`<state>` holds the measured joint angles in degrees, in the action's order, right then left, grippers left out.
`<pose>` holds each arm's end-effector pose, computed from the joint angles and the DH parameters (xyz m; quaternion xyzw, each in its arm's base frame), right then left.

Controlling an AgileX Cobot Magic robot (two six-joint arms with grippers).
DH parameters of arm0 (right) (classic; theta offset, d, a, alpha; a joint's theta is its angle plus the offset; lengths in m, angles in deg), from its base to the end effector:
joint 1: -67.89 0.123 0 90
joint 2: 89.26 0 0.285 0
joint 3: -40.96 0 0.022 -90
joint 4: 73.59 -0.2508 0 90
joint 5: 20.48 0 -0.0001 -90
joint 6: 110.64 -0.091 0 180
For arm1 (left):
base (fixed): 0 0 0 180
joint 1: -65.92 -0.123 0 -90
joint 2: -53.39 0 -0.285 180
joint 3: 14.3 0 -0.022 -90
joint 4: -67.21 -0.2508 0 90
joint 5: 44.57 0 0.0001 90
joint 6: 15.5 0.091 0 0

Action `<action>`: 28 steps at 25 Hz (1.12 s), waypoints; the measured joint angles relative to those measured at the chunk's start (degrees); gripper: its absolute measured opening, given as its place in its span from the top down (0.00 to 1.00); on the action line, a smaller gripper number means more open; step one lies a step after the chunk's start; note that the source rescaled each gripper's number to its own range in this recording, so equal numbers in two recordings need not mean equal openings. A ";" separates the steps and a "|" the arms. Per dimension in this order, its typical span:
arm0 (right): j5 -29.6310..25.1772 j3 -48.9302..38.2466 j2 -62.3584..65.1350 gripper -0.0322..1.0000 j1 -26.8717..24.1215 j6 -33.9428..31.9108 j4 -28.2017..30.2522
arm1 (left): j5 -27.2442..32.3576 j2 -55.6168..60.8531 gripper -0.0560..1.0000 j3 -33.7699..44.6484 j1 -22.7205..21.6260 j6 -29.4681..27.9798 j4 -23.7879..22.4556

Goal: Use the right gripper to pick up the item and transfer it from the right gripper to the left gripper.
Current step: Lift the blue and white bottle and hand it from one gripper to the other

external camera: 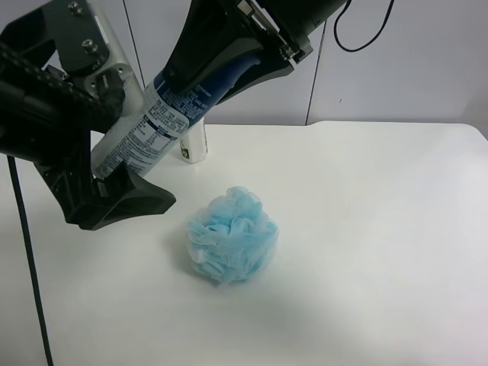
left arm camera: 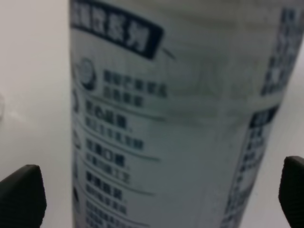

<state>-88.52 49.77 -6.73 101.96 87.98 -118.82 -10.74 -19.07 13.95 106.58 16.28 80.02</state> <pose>0.2336 0.2304 0.3748 -0.3395 0.8407 0.4000 0.1339 0.1669 -0.1582 0.3071 0.4920 0.7758 -0.1225 0.3756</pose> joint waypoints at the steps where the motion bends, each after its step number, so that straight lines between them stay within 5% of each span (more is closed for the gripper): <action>1: 0.00 0.00 0.00 0.97 0.00 0.00 0.00 | -0.26 0.00 0.12 0.00 0.00 0.00 0.26; 10: 0.35 0.00 0.00 0.97 0.00 0.02 0.00 | -1.65 0.00 0.52 0.00 0.00 0.06 2.50; 14: -0.07 0.00 0.00 0.97 0.00 0.02 0.00 | -2.36 -0.05 0.88 0.00 0.00 0.26 2.92; 25: 0.35 0.00 0.00 0.96 0.00 -0.56 -0.13 | -2.57 -0.10 0.91 0.00 0.05 1.30 3.32; 27: 1.44 0.00 0.00 0.67 0.00 -0.84 -0.18 | -2.54 -0.10 0.95 0.00 0.05 1.08 3.80; 28: 1.69 0.00 0.00 0.42 0.00 -0.85 0.24 | -2.54 -0.10 0.95 0.00 0.05 1.08 3.80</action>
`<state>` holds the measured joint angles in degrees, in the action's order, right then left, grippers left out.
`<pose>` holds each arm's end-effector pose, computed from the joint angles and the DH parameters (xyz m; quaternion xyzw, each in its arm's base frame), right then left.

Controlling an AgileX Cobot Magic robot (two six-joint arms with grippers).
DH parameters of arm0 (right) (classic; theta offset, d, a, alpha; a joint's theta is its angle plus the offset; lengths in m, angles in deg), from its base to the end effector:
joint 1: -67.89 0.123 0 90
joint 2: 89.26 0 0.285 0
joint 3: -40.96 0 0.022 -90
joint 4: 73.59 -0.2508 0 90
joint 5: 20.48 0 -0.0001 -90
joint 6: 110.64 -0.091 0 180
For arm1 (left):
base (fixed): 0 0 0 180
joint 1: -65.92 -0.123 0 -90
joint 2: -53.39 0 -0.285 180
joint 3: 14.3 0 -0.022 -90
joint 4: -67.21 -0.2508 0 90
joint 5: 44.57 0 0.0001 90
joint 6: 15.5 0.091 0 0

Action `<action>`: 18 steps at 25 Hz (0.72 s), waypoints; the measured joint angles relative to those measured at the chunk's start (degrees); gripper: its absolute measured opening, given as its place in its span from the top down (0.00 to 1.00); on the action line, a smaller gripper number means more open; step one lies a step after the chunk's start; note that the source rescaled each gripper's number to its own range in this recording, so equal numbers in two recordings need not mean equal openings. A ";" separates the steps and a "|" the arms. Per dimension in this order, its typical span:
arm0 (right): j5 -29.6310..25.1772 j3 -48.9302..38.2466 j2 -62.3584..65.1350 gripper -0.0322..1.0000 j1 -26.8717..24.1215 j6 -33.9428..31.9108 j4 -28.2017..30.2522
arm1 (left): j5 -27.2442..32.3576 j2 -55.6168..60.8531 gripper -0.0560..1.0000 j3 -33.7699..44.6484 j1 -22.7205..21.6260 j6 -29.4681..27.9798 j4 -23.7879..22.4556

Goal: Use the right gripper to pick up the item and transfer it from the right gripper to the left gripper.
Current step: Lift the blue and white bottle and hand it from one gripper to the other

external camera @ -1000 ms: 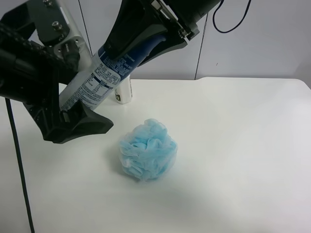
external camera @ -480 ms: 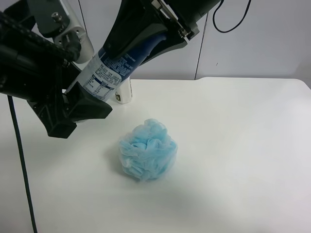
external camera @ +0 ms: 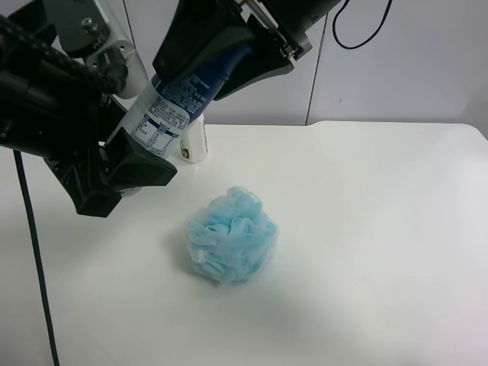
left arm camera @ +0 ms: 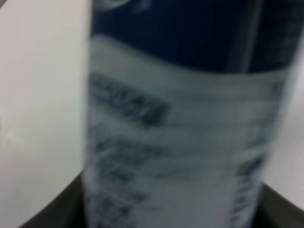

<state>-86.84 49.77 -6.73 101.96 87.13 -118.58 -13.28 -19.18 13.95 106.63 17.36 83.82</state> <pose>0.2362 0.2309 0.3753 -0.3278 0.8436 0.3999 0.1446 0.1677 -0.1622 0.3103 0.4756 0.7736 -0.1459 0.3925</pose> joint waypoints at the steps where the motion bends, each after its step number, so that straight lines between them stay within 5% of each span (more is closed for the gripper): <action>1: 0.22 0.00 0.00 0.25 0.00 -0.04 0.75 | -0.06 0.00 0.95 0.00 0.00 -0.05 0.00; 5: 0.34 0.00 0.00 0.04 0.00 -0.12 3.37 | 0.00 0.00 0.95 0.00 0.00 -0.05 0.00; 18: -3.16 0.00 3.90 0.00 0.00 -1.06 5.45 | 0.00 0.00 0.95 0.00 0.00 -0.18 0.00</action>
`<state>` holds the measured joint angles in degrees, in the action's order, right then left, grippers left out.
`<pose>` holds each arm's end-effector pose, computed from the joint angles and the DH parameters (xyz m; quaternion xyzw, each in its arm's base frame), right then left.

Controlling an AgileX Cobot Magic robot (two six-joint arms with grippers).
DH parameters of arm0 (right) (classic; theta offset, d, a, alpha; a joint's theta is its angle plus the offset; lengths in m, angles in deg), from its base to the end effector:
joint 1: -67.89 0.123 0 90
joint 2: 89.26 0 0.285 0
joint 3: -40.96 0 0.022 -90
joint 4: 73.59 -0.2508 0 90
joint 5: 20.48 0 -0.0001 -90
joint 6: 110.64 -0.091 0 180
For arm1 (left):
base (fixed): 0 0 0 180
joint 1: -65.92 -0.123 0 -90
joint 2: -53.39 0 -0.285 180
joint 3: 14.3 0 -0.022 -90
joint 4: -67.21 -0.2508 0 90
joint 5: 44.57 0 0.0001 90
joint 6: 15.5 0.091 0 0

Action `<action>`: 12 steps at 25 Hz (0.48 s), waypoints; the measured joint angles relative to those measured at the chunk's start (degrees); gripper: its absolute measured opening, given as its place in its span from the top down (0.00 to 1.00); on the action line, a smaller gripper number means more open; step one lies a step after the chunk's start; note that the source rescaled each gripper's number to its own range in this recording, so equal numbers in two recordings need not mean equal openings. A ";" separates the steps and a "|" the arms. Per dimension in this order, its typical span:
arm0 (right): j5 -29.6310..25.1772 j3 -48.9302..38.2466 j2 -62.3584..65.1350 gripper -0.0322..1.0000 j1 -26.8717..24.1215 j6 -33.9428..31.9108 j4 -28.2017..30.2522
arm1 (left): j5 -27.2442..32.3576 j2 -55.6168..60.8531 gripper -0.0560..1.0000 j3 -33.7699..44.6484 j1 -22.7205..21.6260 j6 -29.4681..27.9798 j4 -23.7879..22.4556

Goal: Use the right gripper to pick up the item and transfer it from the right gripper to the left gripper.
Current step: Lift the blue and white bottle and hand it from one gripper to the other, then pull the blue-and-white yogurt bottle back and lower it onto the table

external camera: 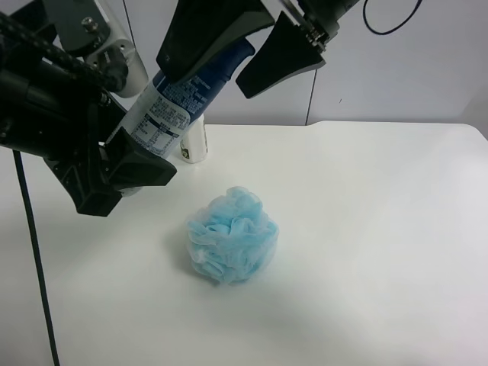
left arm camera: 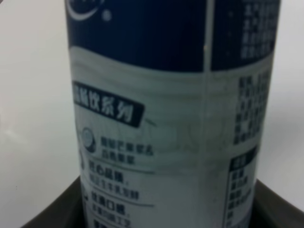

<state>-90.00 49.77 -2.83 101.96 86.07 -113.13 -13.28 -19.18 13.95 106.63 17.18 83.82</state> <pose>0.2207 0.2148 0.3897 -0.3529 0.8481 0.3630 0.1565 0.1677 -0.1622 0.3103 0.4744 0.7744 -0.1465 0.3923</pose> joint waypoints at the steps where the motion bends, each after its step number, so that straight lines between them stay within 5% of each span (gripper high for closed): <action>1: 0.00 0.00 0.83 0.00 0.00 -0.72 1.45 | 0.00 0.00 0.95 0.00 0.00 0.00 0.00; 7: 0.08 -2.27 8.05 0.00 0.51 -6.34 13.20 | 0.00 0.00 0.95 0.00 0.00 0.00 0.00; 12: -0.10 -13.49 18.40 0.00 3.51 -7.73 17.73 | 0.00 0.00 0.95 0.00 0.00 -0.01 0.00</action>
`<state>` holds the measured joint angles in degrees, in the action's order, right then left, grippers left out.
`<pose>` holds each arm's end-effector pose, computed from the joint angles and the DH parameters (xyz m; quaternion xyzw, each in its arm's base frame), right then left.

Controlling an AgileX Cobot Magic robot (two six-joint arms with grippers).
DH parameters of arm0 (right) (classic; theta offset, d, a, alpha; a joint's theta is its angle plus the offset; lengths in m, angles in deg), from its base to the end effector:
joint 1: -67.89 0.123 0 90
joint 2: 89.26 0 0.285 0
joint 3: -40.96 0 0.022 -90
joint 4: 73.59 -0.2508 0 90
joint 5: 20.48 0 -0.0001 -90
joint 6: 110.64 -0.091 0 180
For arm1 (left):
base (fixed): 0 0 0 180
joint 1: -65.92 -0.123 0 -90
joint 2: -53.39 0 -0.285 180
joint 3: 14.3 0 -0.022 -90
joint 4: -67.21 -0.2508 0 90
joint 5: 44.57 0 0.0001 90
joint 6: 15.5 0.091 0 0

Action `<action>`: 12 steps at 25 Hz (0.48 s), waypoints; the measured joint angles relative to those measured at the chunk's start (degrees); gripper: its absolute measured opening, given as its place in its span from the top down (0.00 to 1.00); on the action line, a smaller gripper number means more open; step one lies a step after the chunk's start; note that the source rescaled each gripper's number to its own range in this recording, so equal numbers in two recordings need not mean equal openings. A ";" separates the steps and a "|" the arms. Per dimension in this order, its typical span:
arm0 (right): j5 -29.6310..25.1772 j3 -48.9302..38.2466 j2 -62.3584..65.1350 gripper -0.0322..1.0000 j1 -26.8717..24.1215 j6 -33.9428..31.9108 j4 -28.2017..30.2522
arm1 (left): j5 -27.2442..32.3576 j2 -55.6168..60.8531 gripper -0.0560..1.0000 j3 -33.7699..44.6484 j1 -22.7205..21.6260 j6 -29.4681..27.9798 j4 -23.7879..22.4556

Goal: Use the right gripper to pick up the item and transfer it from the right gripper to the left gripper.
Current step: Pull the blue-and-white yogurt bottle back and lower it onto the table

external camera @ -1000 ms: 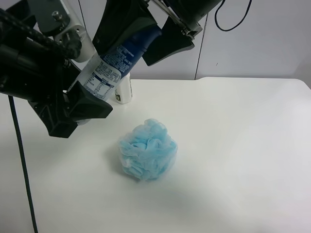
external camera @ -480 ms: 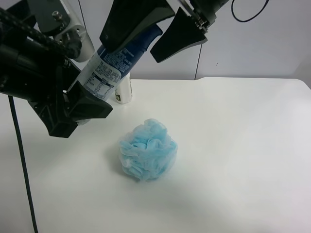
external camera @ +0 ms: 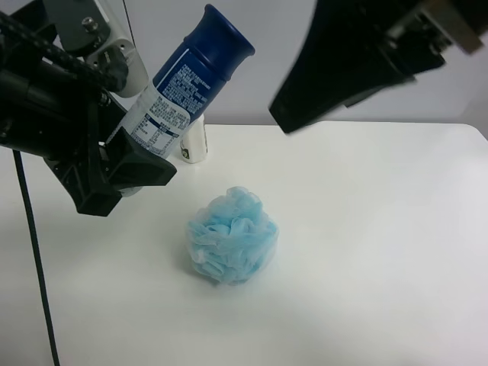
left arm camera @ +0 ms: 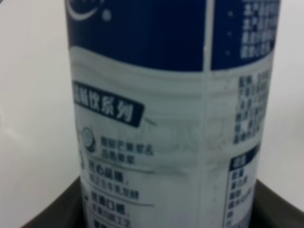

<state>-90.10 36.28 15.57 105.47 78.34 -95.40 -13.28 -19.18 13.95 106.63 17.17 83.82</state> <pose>0.1511 0.1563 0.3919 -0.3589 0.8768 0.2464 0.2040 0.1677 -0.1622 0.3103 0.4743 0.7744 -0.1465 0.3923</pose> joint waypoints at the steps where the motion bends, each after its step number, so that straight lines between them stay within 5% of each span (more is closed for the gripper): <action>1: -0.07 -2.53 2.26 0.00 0.46 0.00 0.49 | 0.00 0.00 0.95 0.00 0.00 0.00 0.00; 12: -0.11 -25.20 27.44 0.00 1.14 -0.25 13.97 | 0.10 0.00 0.95 0.00 0.00 0.00 0.00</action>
<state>-90.21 11.08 43.02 106.62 78.09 -81.43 -13.18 -19.18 13.95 106.63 17.17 83.82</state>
